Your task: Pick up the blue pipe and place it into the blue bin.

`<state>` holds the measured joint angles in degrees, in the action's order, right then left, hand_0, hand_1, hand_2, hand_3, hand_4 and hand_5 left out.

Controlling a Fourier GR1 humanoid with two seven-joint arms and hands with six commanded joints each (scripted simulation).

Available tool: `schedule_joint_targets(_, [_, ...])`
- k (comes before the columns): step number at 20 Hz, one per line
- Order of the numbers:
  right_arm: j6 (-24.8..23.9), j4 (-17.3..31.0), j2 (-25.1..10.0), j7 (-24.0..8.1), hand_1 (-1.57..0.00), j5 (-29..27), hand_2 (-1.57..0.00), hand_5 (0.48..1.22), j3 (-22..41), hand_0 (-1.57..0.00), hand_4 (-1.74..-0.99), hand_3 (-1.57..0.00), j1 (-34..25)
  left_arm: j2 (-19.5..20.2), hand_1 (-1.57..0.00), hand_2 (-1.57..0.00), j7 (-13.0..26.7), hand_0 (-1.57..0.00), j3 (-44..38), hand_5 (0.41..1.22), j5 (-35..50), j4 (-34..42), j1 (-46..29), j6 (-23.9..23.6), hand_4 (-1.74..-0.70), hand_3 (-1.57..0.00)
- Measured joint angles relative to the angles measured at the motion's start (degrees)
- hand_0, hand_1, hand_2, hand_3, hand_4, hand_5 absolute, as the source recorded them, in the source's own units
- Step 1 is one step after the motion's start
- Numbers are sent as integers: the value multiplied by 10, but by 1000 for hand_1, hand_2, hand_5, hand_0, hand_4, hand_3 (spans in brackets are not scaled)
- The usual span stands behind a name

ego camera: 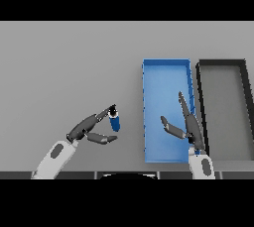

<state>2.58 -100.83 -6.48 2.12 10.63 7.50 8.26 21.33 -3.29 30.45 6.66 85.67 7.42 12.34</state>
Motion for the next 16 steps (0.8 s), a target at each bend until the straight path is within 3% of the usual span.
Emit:
schedule_joint_targets(3, [-1, 6, 2, 1, 1, 2, 1, 605, 0, 1, -1201, 1, 3, -29, 1, 1, 2, 1, 15, 462, -33, -37, 32, -10, -1131, 1])
schedule_joint_targets(6, [3, 2, -1, 6, 1, -4, 1, 607, -2, 1, -1207, 1, 5, -59, 1, 1, -10, 1, 14, 513, -21, -70, 50, 0, -1192, 1])
schedule_joint_targets(7, [3, 3, 1, -5, 1, -9, 1, 606, -5, 1, -1206, 1, -3, -69, 1, -1, -17, 1, 14, 533, -19, -78, 54, 0, -1215, 1])
schedule_joint_targets(9, [3, 7, -3, -6, 1, -10, 1, 603, -9, 1, -1196, 1, -6, -82, -40, -110, -34, 1, 12, 585, -16, -84, 54, -3, -1267, -43])
schedule_joint_targets(10, [-1, 12, -2, -2, 1, -2, 1, 605, -8, 1, -1196, 1, -4, -92, -141, -224, -31, -34, 10, 617, -11, -88, 56, -8, -1292, -115])
schedule_joint_targets(11, [0, 11, -3, 6, 1, -2, 1, 605, -7, 1, -1198, 1, 3, -98, -265, -357, -35, -100, 9, 651, -11, -90, 55, -12, -1317, -215])
schedule_joint_targets(12, [1, 5, 0, 3, 1, -7, 1, 605, -7, 1, -1199, 1, 3, -96, -458, -539, -35, -289, 4, 765, -7, -87, 54, -16, -1342, -486])
schedule_joint_targets(14, [3, 3, 2, -4, 1, -6, 1, 604, -2, 1, -1198, 1, 2, -111, -856, -901, -31, -717, 0, 929, 9, -91, 50, -15, -1477, -877])
schedule_joint_targets(16, [7, 2, -3, 1, 1, -14, 1, 604, -8, 1, -1196, 1, 4, -110, -1113, -1142, -32, -1025, 9, 1034, -6, -100, 47, -16, -1567, -1102])
